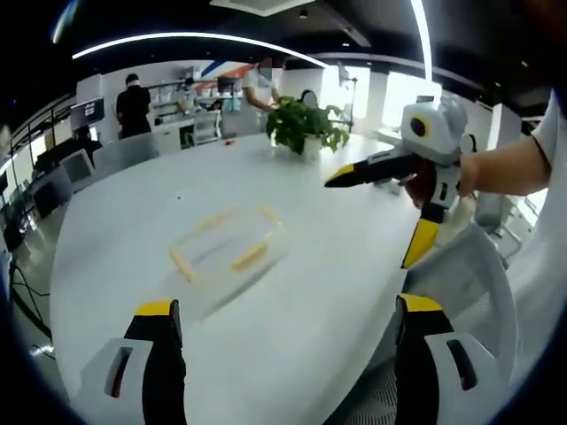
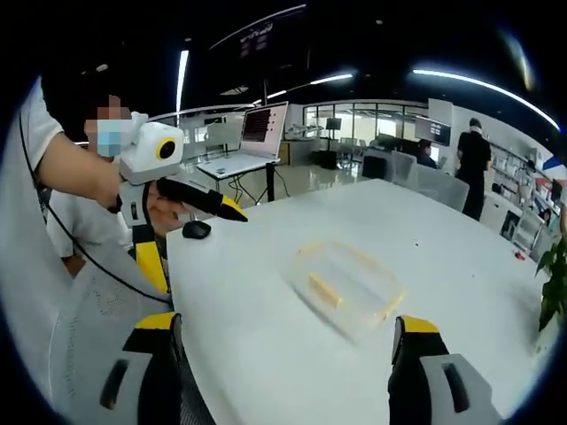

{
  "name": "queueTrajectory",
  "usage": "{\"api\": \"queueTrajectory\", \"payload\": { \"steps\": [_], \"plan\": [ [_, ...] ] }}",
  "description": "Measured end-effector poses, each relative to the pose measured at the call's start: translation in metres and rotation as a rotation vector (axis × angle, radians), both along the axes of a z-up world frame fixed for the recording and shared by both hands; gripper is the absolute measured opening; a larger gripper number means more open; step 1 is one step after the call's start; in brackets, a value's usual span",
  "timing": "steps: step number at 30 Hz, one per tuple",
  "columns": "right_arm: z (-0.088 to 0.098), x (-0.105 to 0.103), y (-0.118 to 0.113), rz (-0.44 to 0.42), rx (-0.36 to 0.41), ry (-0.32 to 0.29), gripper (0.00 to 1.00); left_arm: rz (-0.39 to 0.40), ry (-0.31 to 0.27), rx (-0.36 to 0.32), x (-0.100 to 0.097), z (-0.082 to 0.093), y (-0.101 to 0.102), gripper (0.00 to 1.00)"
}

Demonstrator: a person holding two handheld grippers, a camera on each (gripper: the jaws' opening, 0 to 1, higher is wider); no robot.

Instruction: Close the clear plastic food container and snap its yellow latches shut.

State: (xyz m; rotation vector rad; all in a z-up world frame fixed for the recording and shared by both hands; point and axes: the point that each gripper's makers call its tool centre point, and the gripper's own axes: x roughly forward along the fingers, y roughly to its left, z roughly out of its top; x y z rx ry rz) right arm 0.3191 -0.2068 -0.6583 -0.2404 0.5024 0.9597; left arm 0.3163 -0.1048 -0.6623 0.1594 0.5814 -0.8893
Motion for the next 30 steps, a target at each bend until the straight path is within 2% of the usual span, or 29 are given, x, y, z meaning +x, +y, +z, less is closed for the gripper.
{"api": "queueTrajectory", "payload": {
  "steps": [4, 7, 14, 22, 30],
  "plan": [
    [-0.003, -0.005, -0.004, -0.018, -0.003, 0.003, 0.99, 0.010, 0.011, 0.000, -0.006, -0.001, 0.003, 0.99],
    [-0.009, -0.010, -0.005, -0.026, 0.007, 0.031, 0.99, 0.021, 0.018, -0.006, -0.012, -0.001, 0.006, 0.99],
    [-0.018, -0.032, -0.003, -0.020, 0.012, 0.059, 0.99, 0.049, 0.042, -0.031, -0.026, -0.005, 0.012, 0.98],
    [-0.013, -0.046, -0.003, -0.035, 0.046, 0.072, 0.99, 0.038, 0.033, -0.012, -0.045, -0.009, 0.007, 0.98],
    [-0.011, -0.063, -0.002, -0.027, 0.052, 0.069, 0.99, 0.055, 0.036, -0.041, -0.049, -0.008, 0.005, 0.95]
  ]
}}
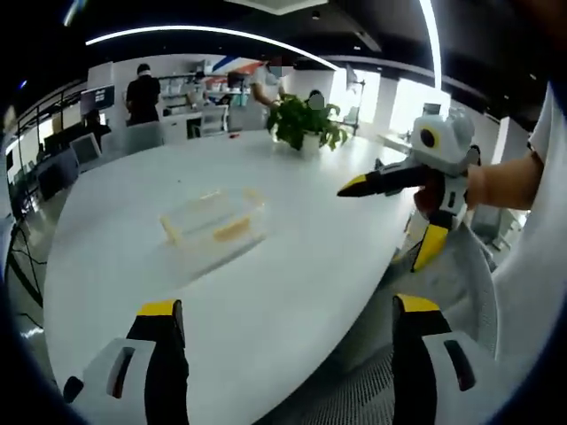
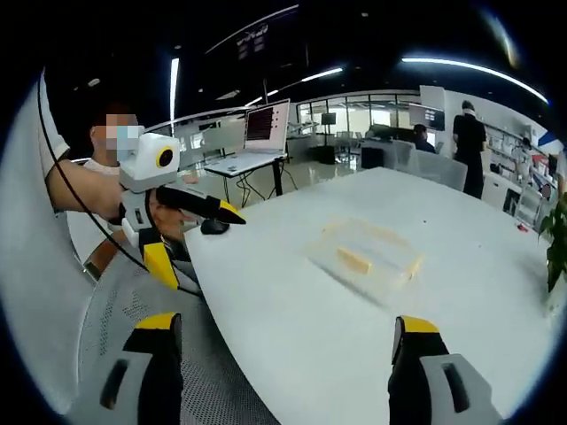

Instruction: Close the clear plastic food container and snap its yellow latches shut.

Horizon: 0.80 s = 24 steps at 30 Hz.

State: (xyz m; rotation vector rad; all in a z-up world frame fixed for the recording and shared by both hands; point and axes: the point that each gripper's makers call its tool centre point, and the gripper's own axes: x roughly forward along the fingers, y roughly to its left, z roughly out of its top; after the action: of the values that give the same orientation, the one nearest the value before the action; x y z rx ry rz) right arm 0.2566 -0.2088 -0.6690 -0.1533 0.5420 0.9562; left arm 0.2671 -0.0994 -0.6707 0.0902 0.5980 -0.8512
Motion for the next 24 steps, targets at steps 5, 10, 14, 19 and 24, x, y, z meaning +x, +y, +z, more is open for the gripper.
{"api": "queueTrajectory", "payload": {
  "steps": [5, 10, 14, 19, 24],
  "plan": [
    [-0.012, -0.005, -0.006, -0.021, -0.003, 0.029, 0.99, 0.009, -0.017, 0.018, -0.001, -0.003, 0.004, 0.96],
    [-0.013, -0.007, -0.010, -0.030, -0.007, 0.031, 0.99, 0.018, -0.016, -0.011, -0.004, -0.001, 0.003, 0.97],
    [-0.012, -0.006, -0.012, -0.045, 0.003, 0.034, 0.99, 0.005, -0.008, -0.013, -0.009, -0.004, 0.000, 0.98],
    [-0.013, -0.007, -0.010, -0.046, -0.001, 0.035, 0.99, 0.006, 0.004, -0.015, -0.014, -0.008, 0.000, 0.99],
    [-0.015, -0.006, -0.011, -0.051, 0.000, 0.042, 0.99, 0.011, 0.016, -0.021, -0.018, -0.012, 0.002, 0.99]
  ]
}}
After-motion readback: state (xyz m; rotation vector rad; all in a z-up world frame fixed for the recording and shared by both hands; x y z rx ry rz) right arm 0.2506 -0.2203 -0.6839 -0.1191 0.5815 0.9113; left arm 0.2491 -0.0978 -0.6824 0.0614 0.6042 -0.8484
